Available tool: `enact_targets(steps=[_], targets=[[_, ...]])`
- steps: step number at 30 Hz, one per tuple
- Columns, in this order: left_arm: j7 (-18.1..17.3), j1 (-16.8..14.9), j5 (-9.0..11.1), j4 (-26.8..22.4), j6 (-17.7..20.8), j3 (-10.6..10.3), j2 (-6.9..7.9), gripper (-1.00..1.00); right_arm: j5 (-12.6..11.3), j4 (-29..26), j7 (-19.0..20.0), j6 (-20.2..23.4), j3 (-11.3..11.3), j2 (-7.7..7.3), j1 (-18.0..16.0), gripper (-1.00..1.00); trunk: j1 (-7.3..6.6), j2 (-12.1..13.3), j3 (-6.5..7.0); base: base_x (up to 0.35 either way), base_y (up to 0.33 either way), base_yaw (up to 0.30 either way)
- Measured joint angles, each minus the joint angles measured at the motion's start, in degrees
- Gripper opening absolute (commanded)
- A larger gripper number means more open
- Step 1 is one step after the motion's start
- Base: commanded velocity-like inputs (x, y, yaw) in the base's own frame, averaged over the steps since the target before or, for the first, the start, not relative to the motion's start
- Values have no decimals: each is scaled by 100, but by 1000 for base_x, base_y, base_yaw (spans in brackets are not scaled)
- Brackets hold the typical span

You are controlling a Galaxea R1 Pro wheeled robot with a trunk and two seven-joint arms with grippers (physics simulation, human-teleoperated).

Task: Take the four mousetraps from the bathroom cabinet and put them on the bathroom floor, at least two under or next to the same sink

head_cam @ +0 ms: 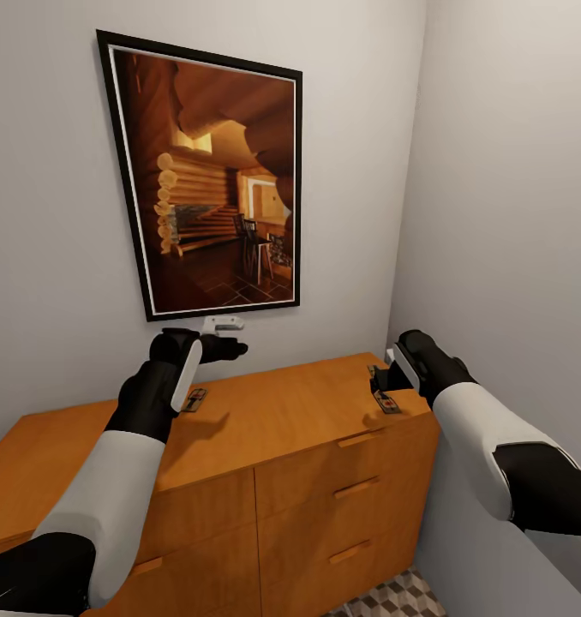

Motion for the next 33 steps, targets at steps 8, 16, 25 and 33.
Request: enact_targets(steps=[8, 16, 25, 33], targets=[[2, 0, 1, 34, -60, 0, 0, 100, 6, -1, 0, 0, 2, -3, 0, 100, 0, 0, 0, 3, 0, 0], [3, -4, 1, 45, -88, 0, 1, 100, 9, -1, 0, 0, 1, -3, 0, 100, -2, 0, 0, 92, -41, 0], [4, -3, -12, 48, -100, 0, 0, 100, 9, -9, 2, 0, 2, -3, 0, 100, 0, 0, 0, 103, -65, 0], [4, -2, -14, 49, -97, 0, 0, 100, 8, -24, 7, 0, 3, -3, 0, 100, 0, 0, 0, 20, -13, 0]])
